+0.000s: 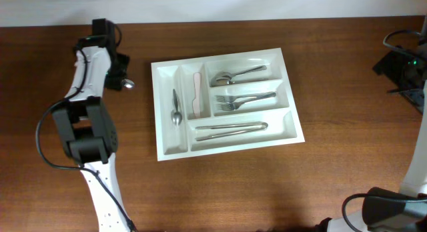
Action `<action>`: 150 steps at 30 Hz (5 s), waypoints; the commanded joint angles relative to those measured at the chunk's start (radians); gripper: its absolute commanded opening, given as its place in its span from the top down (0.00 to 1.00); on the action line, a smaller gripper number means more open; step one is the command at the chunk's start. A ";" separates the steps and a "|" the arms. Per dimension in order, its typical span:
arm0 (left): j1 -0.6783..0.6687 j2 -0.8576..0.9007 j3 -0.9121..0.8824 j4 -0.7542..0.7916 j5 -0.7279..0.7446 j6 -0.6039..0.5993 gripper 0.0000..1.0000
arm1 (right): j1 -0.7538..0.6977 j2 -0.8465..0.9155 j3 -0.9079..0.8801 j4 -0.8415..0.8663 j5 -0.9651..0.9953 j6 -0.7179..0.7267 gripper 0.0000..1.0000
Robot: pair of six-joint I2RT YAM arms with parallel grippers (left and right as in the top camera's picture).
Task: Pack container
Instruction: 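Move the left gripper back over the remaining metal spoon, then lower the left gripper and grasp the spoon's handle, then carry the spoon with the left gripper into the tray's leftmost compartment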
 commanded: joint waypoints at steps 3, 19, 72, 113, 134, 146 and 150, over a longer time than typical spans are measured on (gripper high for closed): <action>0.064 0.002 0.007 -0.062 0.045 -0.019 0.25 | -0.002 0.002 0.004 0.000 0.002 -0.006 0.01; 0.008 0.055 0.001 0.037 0.061 -0.018 0.13 | -0.002 0.002 0.004 0.000 0.003 -0.006 0.01; 0.067 0.128 0.583 -0.515 0.450 0.935 0.98 | -0.002 0.002 0.004 0.000 0.003 -0.006 0.01; -0.288 -0.161 0.584 -0.667 0.103 1.040 0.98 | -0.002 0.002 0.004 0.000 0.003 -0.006 0.01; -0.417 -0.171 0.439 -0.678 -0.054 0.597 0.98 | -0.002 0.002 0.004 0.000 0.003 -0.006 0.01; -0.438 -0.171 0.042 -0.478 -0.043 0.517 0.98 | -0.002 0.002 0.004 0.000 0.002 -0.006 0.01; -0.438 -0.171 -0.014 -0.399 0.012 0.508 0.98 | -0.002 0.002 0.004 0.000 0.003 -0.006 0.01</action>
